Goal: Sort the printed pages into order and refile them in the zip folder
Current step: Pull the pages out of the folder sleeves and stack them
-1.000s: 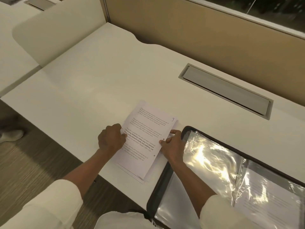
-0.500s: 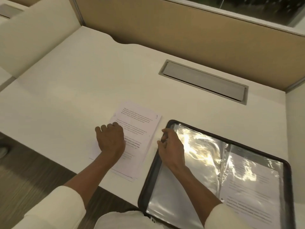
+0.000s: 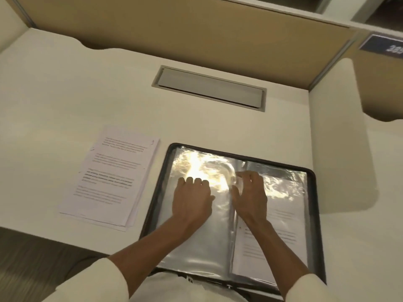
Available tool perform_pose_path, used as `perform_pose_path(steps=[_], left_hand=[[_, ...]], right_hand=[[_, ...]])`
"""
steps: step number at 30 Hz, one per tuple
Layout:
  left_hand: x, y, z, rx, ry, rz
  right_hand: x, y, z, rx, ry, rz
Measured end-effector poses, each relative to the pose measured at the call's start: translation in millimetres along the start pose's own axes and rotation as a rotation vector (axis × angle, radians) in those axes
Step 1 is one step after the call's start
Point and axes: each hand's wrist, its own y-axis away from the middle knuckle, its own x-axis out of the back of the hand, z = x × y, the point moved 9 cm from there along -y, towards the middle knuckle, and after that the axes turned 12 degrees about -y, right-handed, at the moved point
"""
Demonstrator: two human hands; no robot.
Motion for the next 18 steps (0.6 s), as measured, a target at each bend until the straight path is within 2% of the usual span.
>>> perform_pose_path(steps=[4,8,12,18], left_hand=[[-5,1,72,-0.168,0.049,0.029],[-13,3,120,-0.253,0.095,0.028],[-21,6,145,-0.257,0.167,-0.067],[-18,12,156,-0.209,0.177,-0.074]], right_hand=[[35,-1,64,-0.11,0.127,-0.068],[62,-3,112,-0.164,0.173,-0.117],[76,-7,141,-0.177,0.172,-0.193],[88,-8,147,-0.148,0.166,-0.219]])
